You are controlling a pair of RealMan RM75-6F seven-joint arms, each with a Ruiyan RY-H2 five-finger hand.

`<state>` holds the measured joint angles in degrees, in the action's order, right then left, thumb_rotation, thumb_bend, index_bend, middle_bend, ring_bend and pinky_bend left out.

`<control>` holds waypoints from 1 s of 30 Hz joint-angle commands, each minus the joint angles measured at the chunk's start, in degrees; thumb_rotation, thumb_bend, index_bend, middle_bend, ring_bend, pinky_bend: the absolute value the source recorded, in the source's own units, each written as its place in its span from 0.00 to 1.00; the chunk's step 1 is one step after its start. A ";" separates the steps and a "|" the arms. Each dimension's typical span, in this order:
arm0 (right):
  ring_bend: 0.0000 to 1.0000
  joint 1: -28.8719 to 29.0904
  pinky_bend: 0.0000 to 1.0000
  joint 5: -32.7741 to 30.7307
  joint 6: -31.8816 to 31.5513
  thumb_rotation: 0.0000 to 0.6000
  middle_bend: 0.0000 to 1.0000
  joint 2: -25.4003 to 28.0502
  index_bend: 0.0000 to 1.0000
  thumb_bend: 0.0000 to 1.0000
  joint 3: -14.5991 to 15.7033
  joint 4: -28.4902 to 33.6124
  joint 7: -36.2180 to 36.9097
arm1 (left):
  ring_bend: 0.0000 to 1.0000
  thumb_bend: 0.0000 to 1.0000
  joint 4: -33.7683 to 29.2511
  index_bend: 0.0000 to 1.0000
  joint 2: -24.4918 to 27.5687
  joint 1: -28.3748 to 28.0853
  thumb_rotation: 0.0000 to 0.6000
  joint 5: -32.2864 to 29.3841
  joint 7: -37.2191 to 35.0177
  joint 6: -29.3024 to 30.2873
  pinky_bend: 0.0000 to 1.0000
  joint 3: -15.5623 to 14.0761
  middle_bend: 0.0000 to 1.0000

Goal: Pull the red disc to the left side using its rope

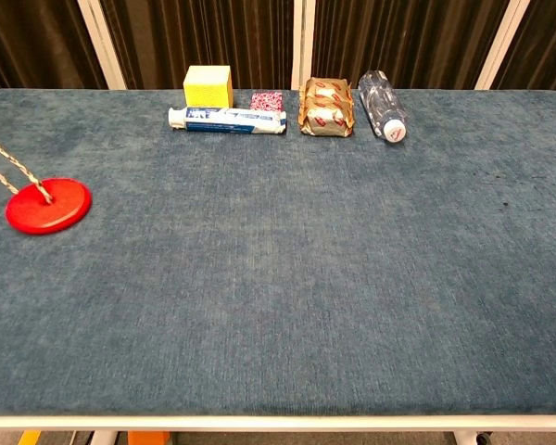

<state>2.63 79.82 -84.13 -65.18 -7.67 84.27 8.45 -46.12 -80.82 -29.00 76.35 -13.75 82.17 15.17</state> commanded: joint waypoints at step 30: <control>0.00 -0.03 0.00 0.52 0.06 1.00 0.00 -1.09 0.00 0.25 0.32 -2.53 2.79 | 0.00 0.09 -43.23 0.09 19.72 1.09 1.00 -2.48 21.33 -17.49 0.17 -12.59 0.05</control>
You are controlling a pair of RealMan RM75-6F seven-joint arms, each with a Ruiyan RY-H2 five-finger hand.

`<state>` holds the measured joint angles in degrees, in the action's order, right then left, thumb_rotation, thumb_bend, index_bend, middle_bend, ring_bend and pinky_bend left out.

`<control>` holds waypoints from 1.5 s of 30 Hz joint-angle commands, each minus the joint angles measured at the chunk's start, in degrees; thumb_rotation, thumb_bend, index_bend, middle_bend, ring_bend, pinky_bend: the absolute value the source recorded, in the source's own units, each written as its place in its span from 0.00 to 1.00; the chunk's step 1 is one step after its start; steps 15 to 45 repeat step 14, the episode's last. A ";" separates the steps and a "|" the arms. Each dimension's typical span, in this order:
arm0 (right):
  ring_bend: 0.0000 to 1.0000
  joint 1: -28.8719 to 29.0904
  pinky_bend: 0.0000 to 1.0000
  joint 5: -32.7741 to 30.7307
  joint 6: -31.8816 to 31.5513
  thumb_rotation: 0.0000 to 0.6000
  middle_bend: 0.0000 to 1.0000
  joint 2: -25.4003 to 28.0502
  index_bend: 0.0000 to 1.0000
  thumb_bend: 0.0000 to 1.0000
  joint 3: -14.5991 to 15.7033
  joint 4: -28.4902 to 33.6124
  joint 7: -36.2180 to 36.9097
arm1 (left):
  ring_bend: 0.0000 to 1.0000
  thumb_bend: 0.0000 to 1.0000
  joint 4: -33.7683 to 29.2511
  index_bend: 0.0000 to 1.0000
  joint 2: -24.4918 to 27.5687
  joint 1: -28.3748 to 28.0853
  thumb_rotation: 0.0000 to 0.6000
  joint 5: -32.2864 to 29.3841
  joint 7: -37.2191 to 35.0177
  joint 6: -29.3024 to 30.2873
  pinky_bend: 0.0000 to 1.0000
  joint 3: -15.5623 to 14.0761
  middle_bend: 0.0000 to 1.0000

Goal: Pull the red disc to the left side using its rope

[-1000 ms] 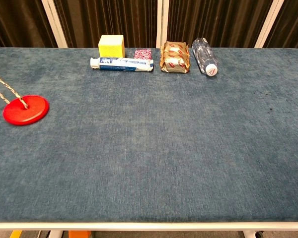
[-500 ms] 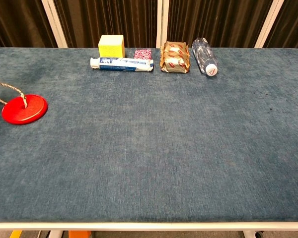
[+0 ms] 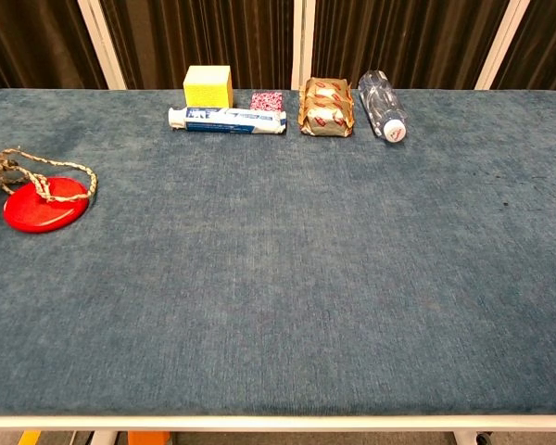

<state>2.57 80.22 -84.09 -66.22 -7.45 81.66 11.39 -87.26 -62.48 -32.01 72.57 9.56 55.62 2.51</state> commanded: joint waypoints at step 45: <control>0.00 -0.30 0.00 3.50 -1.81 1.00 0.00 -1.04 0.00 0.25 1.81 1.16 -1.91 | 0.00 0.07 5.85 0.09 -9.78 21.96 1.00 7.43 -7.13 32.85 0.17 -4.08 0.07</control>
